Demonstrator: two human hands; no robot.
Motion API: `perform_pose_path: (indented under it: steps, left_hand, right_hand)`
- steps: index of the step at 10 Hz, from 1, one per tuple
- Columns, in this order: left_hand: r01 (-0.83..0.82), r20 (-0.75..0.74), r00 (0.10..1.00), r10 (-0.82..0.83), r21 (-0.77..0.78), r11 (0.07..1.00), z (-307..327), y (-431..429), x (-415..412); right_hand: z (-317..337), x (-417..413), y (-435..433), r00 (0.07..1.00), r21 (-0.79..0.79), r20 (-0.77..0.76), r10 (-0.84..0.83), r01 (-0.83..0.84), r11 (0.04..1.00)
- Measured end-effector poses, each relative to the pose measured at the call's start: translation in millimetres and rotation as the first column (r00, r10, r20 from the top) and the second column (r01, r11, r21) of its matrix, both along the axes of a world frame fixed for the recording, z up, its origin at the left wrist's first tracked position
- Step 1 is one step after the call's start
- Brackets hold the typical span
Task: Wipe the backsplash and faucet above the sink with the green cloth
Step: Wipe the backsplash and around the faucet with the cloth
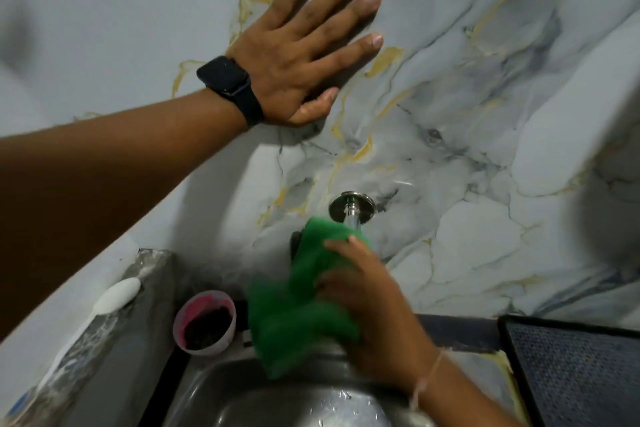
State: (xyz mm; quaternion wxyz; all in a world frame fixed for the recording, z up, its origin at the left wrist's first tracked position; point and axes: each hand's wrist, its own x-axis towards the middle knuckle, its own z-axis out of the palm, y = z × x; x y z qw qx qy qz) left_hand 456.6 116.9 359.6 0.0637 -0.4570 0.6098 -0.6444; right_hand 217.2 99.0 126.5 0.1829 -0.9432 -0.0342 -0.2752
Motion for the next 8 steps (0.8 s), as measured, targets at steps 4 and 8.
perform_pose_path:
  steps: [4,8]
  left_hand:
    - [-0.009,0.007,1.0,0.009,-0.006,1.0,3,0,-3]
    - [-0.033,0.004,0.999,0.033,-0.004,0.999,2,1,-1]
  right_hand:
    - [13,5,45,0.775,0.708,0.107,-0.623,-0.499,-0.499]
    - [21,27,-23,0.943,0.697,-0.221,0.248,0.33,-0.637]
